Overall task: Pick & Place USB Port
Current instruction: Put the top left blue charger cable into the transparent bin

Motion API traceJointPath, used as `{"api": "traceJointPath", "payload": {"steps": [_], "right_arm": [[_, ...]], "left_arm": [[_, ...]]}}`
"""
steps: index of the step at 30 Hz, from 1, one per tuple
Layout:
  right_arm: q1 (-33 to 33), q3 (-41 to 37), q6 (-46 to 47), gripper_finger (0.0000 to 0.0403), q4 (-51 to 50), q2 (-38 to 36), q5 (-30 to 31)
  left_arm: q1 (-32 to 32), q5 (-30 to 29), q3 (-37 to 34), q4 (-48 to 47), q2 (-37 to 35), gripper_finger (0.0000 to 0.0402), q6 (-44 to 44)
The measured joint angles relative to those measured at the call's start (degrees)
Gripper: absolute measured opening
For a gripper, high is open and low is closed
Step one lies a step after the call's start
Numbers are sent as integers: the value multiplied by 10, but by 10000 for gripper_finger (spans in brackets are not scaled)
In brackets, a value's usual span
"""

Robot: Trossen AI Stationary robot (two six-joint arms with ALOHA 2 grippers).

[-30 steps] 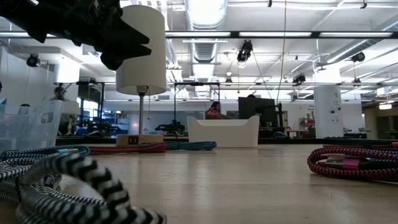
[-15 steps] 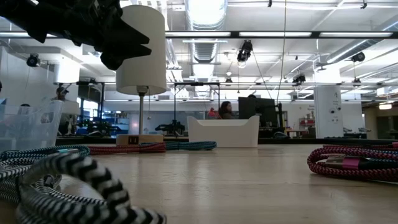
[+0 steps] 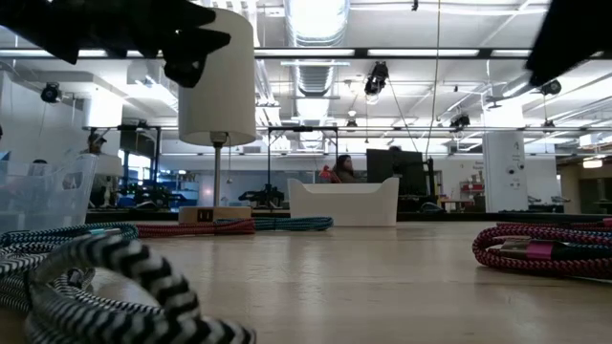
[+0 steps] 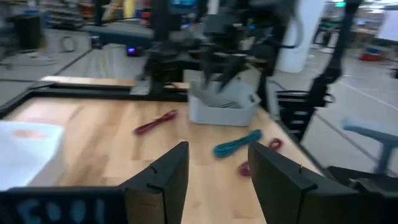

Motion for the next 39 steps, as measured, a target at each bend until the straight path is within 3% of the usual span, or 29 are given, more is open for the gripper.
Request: {"api": "traceJointPath", "payload": {"steps": [4, 7, 12, 18, 21, 23, 26, 28, 39], "right_arm": [[-52, -5, -92, 139, 1, 0, -20], [-90, -3, -186, 139, 5, 0, -76], [-149, 8, -318, 139, 7, -15, -113], [-204, 3, -457, 139, 34, -91, -105], [-231, -57, -535, 139, 162, -132, -103], [-248, -113, -582, 139, 281, -148, -143], [-265, -187, -609, 139, 434, -156, -229], [-270, -220, -610, 139, 494, -154, -254], [-274, -256, -597, 139, 523, -110, -218]], "left_arm": [[-24, 1, 2, 1, 20, 169, 0], [-44, 1, 22, -7, 45, 169, 1], [-56, -15, 104, -86, 86, 169, 32], [-56, -147, 233, -336, 133, 169, 52], [-55, -228, 261, -381, 160, 169, 45], [-54, -248, 264, -381, 178, 169, 44], [-54, -242, 263, -380, 209, 169, 36], [-54, -236, 263, -380, 230, 169, 31], [-10, -239, 263, -376, 325, 169, 12]]}}
